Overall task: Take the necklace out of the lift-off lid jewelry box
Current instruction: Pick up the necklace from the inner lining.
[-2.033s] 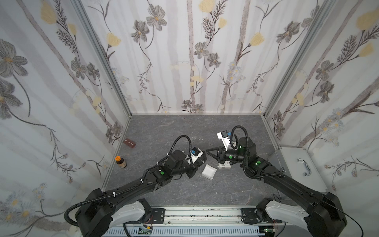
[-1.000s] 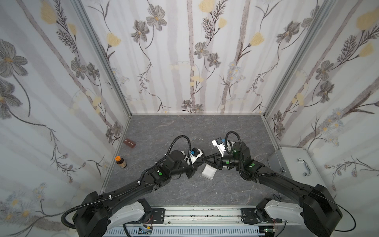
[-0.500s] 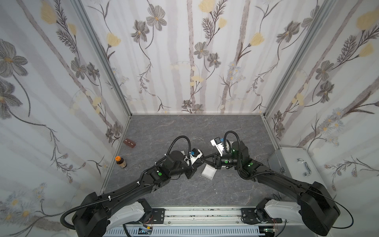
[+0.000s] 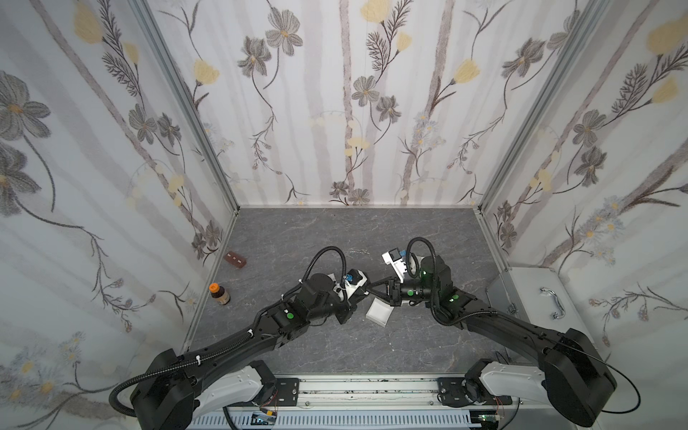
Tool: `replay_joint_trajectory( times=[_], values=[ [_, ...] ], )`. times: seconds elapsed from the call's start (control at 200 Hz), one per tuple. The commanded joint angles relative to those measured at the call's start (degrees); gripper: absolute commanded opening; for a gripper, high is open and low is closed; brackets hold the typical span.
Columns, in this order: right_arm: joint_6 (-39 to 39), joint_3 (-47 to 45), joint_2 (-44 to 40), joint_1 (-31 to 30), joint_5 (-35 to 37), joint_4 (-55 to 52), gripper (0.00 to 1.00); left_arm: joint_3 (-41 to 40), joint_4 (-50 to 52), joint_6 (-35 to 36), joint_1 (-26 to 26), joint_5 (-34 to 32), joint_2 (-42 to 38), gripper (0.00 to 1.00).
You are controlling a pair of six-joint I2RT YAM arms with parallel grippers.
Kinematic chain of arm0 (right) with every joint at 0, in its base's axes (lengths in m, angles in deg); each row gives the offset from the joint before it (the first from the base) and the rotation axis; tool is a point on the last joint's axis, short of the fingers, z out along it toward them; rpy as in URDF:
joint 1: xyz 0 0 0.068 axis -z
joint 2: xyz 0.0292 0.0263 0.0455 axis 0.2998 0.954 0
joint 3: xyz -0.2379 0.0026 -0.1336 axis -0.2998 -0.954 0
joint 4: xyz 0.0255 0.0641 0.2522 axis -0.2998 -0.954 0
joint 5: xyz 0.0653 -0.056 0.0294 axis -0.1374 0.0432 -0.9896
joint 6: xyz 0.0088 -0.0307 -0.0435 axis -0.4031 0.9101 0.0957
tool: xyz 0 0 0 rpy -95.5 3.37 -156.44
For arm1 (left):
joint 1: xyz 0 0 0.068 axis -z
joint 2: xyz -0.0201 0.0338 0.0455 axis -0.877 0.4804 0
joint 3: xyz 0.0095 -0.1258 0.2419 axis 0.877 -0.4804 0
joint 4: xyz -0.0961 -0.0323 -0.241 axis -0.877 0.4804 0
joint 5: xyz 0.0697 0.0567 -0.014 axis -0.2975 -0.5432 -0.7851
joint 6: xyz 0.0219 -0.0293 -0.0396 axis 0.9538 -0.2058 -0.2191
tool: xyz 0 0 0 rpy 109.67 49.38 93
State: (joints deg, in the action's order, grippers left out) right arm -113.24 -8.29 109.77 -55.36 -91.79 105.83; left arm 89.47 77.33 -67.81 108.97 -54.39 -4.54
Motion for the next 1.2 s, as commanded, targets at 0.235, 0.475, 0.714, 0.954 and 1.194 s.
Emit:
replay_joint_trajectory(
  times=[0.235,0.475,0.714,0.954,1.194],
  values=[
    [-6.0,-1.3,-1.7,1.5,-4.7,11.7,0.00,-0.1,0.2,1.6,0.0,-1.7,0.6,0.00],
    [-8.5,2.0,1.5,2.3,-4.5,15.7,0.00,-1.2,-1.6,3.2,0.4,-2.2,1.1,0.00],
    [-10.0,5.9,5.3,2.4,-4.1,16.7,0.00,-2.0,-2.0,4.3,0.6,-2.9,0.8,0.00],
    [-1.1,8.0,3.1,2.4,1.4,1.4,0.00,-2.7,-2.5,4.0,0.6,-3.3,-1.2,0.00],
    [3.3,0.0,-3.2,1.9,1.8,-0.7,0.13,-3.1,-3.5,6.6,0.6,-4.8,-2.3,0.00]
  ],
)
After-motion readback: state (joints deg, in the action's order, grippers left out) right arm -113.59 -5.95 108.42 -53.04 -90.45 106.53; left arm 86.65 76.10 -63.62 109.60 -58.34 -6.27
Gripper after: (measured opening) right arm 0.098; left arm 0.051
